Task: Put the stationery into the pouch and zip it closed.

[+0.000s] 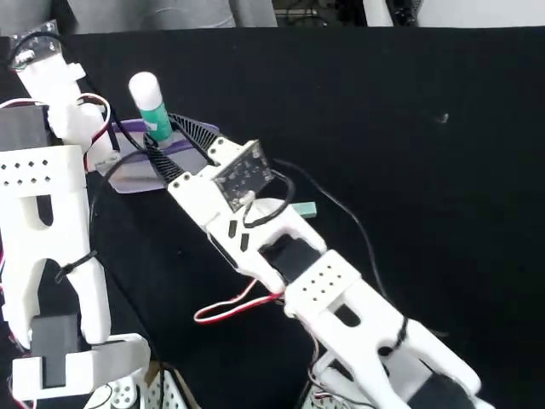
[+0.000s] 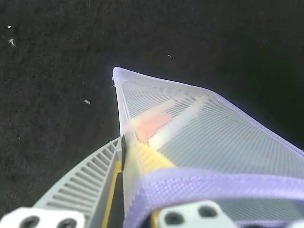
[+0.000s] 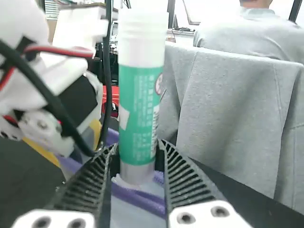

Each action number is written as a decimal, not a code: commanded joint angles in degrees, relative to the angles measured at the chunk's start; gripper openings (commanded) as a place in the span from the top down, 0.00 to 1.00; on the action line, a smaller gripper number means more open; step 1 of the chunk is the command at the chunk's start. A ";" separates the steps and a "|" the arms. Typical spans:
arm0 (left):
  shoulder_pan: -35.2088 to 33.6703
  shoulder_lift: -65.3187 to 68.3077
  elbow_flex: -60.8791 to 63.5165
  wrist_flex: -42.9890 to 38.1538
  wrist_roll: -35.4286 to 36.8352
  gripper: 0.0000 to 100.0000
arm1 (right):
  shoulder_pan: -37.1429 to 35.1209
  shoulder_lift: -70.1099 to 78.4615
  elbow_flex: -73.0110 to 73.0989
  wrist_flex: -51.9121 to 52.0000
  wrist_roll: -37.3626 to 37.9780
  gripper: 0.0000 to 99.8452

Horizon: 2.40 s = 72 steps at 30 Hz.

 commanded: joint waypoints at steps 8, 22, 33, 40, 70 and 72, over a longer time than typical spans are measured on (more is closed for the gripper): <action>0.84 -0.53 -0.48 -1.14 0.70 0.97 | 0.00 10.07 0.40 -10.02 1.32 0.92; 0.40 -0.35 -0.04 -2.37 0.70 0.97 | -1.32 4.18 3.12 -6.59 1.67 0.78; 0.31 -0.26 0.04 -2.73 0.70 0.97 | -0.88 -16.57 0.84 15.38 1.76 0.78; -2.42 -0.26 0.04 -2.90 0.70 0.97 | -0.79 -38.02 0.84 37.71 11.69 0.78; -5.05 -0.26 4.26 -7.21 0.53 0.97 | 30.51 3.12 8.92 45.71 47.65 0.78; -4.97 -0.26 4.53 -7.21 0.62 0.97 | 30.77 8.92 6.02 43.78 47.65 0.78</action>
